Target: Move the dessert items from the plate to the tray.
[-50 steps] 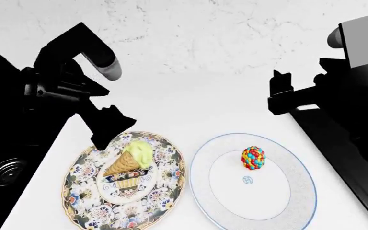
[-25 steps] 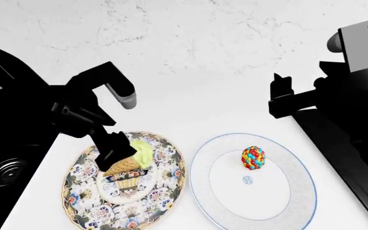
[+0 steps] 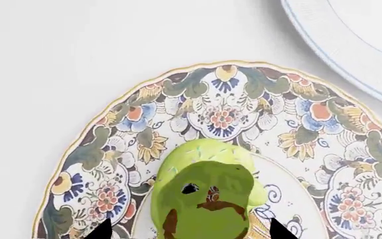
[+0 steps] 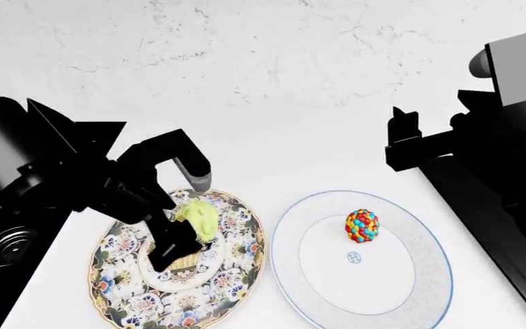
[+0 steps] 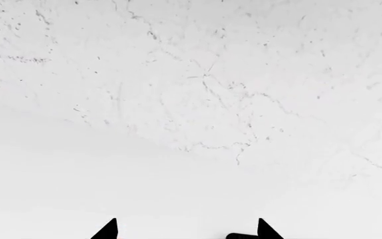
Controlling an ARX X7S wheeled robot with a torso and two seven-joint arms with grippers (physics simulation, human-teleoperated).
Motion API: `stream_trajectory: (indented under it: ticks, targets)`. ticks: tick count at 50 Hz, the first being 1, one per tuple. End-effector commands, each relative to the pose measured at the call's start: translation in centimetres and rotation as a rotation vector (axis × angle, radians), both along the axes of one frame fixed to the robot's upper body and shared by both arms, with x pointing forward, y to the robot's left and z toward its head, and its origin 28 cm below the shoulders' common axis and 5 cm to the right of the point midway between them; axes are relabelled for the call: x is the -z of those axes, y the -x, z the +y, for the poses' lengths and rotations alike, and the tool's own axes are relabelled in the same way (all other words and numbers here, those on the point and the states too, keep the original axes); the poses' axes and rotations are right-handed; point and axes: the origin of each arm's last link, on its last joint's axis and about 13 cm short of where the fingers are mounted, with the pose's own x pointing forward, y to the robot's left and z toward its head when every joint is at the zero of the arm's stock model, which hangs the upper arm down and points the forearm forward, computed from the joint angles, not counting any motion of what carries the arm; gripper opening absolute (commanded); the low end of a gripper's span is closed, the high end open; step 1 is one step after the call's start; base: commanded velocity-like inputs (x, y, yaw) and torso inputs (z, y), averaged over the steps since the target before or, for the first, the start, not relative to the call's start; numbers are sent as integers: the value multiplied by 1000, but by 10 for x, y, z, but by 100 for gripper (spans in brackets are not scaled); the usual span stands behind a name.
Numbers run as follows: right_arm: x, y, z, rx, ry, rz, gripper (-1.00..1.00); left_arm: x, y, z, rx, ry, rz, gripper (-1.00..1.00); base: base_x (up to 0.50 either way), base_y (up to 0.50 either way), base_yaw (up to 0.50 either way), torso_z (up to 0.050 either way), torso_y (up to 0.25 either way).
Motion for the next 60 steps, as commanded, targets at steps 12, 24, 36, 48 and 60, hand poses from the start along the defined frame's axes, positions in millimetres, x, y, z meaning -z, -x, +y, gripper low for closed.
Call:
stream_trajectory:
  ticks: [12, 24, 36, 48, 60]
  targets:
    - [-1, 3, -2, 2, -5, -3, 100, 16, 3, -6, 68, -35, 49, 100, 0, 0, 0, 0, 0]
    - [0, 2, -2, 4, -4, -2, 100, 2, 3, 0, 32, 46, -64, -100, 0, 0, 0, 0, 0]
    - [2, 4, -4, -53, 52, 183, 100, -25, 22, 11, 55, 193, -195, -100, 0, 0, 0, 0, 1]
    - [-26, -11, -9, -211, 80, 514, 100, -42, 44, 24, 95, 397, -309, -100, 0, 0, 0, 0, 0]
    - [-26, -25, -5, -269, 71, 632, 100, -41, 43, 25, 100, 419, -320, -100, 0, 0, 0, 0, 0]
